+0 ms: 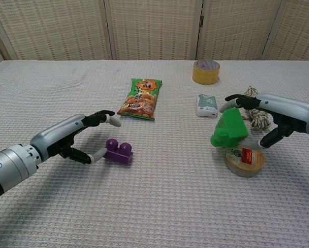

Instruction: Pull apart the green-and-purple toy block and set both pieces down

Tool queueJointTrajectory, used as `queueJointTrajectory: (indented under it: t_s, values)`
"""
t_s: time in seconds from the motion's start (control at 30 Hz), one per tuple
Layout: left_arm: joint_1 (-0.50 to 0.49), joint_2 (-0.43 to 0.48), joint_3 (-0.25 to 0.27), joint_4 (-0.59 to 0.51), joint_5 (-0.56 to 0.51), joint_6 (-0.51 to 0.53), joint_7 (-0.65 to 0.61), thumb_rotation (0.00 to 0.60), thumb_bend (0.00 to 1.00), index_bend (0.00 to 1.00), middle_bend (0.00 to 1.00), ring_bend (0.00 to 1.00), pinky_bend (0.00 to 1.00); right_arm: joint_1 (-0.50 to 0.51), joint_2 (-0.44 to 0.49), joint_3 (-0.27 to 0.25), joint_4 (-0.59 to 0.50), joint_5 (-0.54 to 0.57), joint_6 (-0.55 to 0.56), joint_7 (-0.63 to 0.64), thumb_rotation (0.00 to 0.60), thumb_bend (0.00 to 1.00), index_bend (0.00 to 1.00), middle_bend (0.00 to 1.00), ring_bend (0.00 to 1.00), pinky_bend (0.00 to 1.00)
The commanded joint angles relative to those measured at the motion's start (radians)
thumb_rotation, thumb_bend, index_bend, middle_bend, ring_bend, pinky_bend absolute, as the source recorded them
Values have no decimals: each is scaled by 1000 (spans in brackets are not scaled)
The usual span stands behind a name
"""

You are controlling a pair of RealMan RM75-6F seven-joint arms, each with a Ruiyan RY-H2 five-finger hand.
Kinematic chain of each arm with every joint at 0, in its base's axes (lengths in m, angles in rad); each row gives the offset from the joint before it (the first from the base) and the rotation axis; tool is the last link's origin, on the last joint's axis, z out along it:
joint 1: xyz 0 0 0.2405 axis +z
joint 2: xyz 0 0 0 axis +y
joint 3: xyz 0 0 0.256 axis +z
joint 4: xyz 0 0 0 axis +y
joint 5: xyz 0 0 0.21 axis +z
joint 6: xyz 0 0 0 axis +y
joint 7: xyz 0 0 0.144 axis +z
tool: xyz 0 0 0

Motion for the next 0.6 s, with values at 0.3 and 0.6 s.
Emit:
queueJointTrajectory:
  t_s: [0.3, 0.6]
  values:
    - [30, 83, 31, -103, 51, 86, 30, 600, 501, 209, 0, 0, 0, -34, 120, -35, -175, -115, 104, -38, 600, 398, 0, 0, 0, 0]
    - [143, 371, 137, -318, 134, 246, 285, 600, 502, 243, 0, 0, 0, -198, 208, -78, -209, -155, 369, -292, 600, 398, 0, 0, 0, 0]
